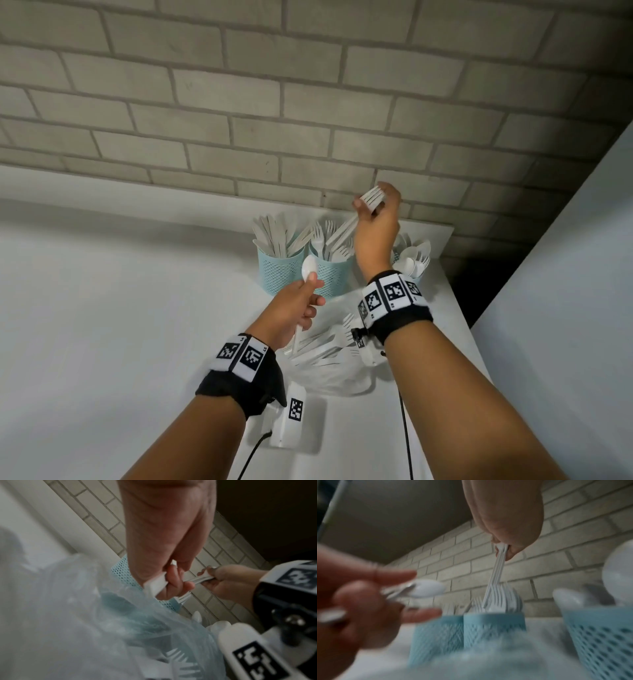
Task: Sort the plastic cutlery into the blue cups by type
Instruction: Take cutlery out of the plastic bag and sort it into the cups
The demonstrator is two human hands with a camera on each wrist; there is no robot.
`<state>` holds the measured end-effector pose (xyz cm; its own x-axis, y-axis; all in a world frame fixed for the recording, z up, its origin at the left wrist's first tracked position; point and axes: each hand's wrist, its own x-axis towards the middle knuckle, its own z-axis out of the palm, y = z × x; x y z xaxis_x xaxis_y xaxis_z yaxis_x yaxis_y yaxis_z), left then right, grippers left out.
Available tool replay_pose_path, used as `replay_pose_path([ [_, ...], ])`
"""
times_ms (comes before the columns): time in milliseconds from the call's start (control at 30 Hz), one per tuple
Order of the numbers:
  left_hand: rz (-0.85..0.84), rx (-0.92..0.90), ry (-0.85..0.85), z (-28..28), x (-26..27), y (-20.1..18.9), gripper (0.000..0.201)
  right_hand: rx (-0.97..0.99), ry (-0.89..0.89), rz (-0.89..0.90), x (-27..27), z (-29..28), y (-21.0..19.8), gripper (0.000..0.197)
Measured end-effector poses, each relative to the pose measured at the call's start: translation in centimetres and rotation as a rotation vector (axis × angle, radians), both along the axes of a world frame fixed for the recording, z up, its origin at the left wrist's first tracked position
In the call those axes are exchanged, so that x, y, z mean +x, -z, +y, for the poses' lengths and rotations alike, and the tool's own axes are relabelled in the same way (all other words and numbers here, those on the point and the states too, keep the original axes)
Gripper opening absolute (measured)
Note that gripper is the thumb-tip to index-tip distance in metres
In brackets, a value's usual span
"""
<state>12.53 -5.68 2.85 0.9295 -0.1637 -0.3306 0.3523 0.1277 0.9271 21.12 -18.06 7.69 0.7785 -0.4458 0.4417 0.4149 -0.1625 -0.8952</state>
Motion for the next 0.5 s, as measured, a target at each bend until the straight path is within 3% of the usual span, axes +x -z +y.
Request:
replay_pose_path([
  [200, 0.100, -0.196, -0.105, 0.5, 0.3, -0.1, 0.030, -0.572, -0.046, 0.187, 0.4, 1.0, 2.9, 0.028],
  [333, 0.006, -0.115, -0.139, 0.5, 0.2, 0.1, 0.024, -1.089, 0.090, 0.270, 0.4, 0.6, 2.8, 0.027],
  [400, -0.035, -0.084, -0.149, 0.4, 0.0, -0.1, 0.024, -1.141, 0.107, 0.318, -0.1, 0.3, 2.6, 0.027],
  [500, -0.077, -0.099, -0.159, 0.1, -0.3, -0.6, 0.021, -1.017, 0.066, 0.250, -1.7, 0.2, 2.1, 0.028],
])
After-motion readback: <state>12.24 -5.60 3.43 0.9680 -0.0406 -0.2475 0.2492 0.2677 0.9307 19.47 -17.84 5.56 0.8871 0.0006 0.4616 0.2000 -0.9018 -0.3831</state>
